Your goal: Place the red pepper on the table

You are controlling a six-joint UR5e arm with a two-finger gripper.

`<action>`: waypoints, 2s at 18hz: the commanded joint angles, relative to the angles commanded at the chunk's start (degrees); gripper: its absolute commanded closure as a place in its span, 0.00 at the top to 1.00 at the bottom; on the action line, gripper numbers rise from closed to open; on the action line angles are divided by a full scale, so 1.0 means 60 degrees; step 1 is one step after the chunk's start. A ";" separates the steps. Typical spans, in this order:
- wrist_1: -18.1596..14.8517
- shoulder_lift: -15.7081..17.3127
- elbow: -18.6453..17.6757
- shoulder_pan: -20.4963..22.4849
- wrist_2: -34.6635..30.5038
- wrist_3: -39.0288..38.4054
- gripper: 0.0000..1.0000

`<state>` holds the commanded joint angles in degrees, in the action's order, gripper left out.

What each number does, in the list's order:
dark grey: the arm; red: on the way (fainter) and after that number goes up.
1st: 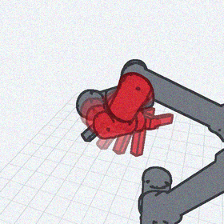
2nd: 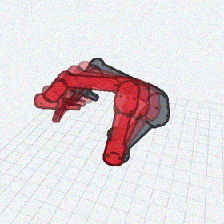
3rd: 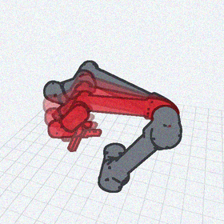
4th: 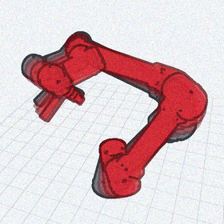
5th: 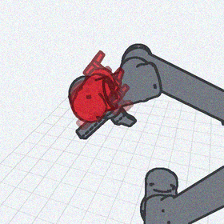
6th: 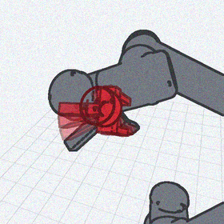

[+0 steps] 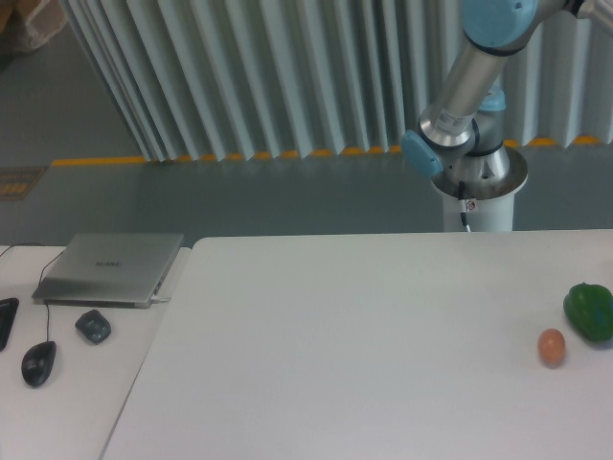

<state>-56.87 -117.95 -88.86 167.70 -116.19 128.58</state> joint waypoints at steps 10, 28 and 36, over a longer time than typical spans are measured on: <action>0.0088 -0.0102 -0.0147 -0.0205 -0.0645 -0.0029 1.00; 0.0147 0.0232 -0.0074 -0.0220 -0.0384 -0.0015 0.18; -0.2426 0.1581 0.0336 0.1068 0.5499 -0.1108 0.18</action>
<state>-71.42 -108.46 -86.84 174.11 -83.19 121.94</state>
